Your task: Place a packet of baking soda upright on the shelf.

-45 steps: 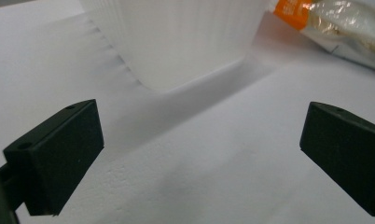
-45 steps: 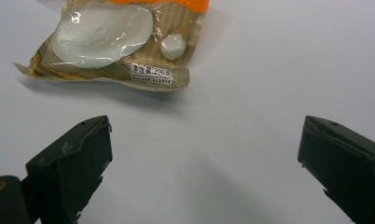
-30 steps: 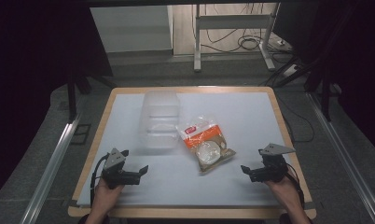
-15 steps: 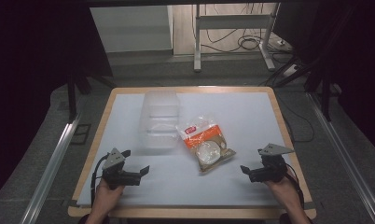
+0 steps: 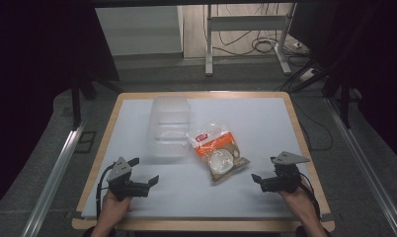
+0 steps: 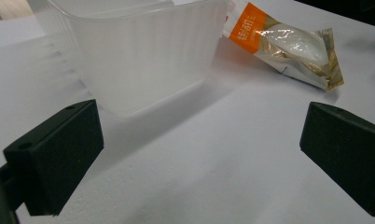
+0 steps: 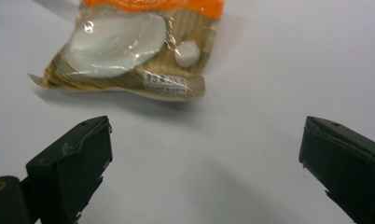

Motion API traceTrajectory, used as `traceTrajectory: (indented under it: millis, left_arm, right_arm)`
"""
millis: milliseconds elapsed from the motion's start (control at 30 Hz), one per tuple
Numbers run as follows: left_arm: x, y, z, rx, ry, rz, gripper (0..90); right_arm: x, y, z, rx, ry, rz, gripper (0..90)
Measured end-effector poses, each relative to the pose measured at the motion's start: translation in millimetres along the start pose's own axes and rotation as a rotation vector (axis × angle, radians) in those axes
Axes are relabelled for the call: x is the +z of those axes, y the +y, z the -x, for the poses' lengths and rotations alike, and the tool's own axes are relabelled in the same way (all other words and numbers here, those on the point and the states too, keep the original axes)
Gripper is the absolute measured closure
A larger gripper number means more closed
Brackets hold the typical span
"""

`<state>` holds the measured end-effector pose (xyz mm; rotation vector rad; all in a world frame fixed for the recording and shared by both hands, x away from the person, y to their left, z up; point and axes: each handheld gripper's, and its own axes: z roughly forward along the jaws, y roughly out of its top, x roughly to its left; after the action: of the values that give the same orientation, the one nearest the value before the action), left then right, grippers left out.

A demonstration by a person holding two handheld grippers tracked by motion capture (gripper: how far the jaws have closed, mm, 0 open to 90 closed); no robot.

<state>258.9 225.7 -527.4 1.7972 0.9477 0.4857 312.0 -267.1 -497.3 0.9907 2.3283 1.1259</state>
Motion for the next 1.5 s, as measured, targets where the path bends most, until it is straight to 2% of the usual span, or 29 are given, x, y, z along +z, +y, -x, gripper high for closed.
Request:
traceTrajectory:
  millis: [200,400,500,533,600,633,667,700,867,933,1033,1200,1267,1367,1500]
  left_arm:
    - [-0.6,0.0,-0.3,-0.009,0.003,0.003,0.0]
    - [0.3,-0.3,0.1,0.000,0.011,-0.008,0.0]
    - [0.9,-0.5,0.2,0.000,0.015,-0.013,0.0]
    - [0.9,-0.5,0.2,0.000,0.015,-0.013,0.0]
    - [1.0,-0.4,0.4,0.000,0.018,-0.014,0.0]
    - [0.9,-0.3,0.4,0.001,0.020,-0.014,0.0]
    - [0.8,-0.1,0.8,0.004,0.022,-0.015,0.0]
    - [0.8,-0.1,0.8,0.004,0.022,-0.015,0.0]
    - [-0.1,1.2,3.7,0.022,0.029,-0.005,0.0]
    - [-0.1,1.3,3.9,0.022,0.028,-0.003,0.0]
    - [-0.8,1.9,4.6,0.028,0.032,0.006,0.0]
    - [-1.8,2.7,5.7,0.032,0.034,0.014,0.0]
    - [-0.9,2.8,6.8,0.040,0.042,0.005,0.0]
    - [0.4,2.9,8.2,0.048,0.044,-0.004,0.0]
    - [0.8,3.0,9.1,0.053,0.046,-0.006,0.0]
  right_arm:
    - [5.4,6.8,-11.3,-0.054,-0.011,-0.015,2.6]
    - [14.7,13.0,-23.4,-0.096,0.024,-0.054,6.4]
    - [15.5,18.9,-29.4,-0.119,0.033,-0.063,20.2]
    - [15.5,18.9,-29.4,-0.119,0.033,-0.063,20.2]
    - [15.3,23.7,-31.6,-0.123,0.047,-0.060,29.0]
    - [15.3,23.7,-31.6,-0.123,0.047,-0.060,29.0]
    - [16.0,26.5,-33.0,-0.119,0.066,-0.055,35.1]
    - [16.0,26.5,-33.0,-0.119,0.066,-0.055,35.1]
    - [26.0,38.2,-43.5,-0.112,0.135,-0.065,55.7]
    - [28.9,39.5,-46.1,-0.116,0.148,-0.072,58.7]
    - [38.1,43.7,-56.6,-0.152,0.176,-0.103,73.1]
    - [48.4,49.2,-64.3,-0.167,0.213,-0.129,81.0]
    - [56.8,54.5,-70.5,-0.191,0.235,-0.141,84.0]
    - [65.1,61.0,-78.3,-0.213,0.250,-0.146,84.1]
    - [75.8,66.9,-85.8,-0.238,0.246,-0.153,84.1]
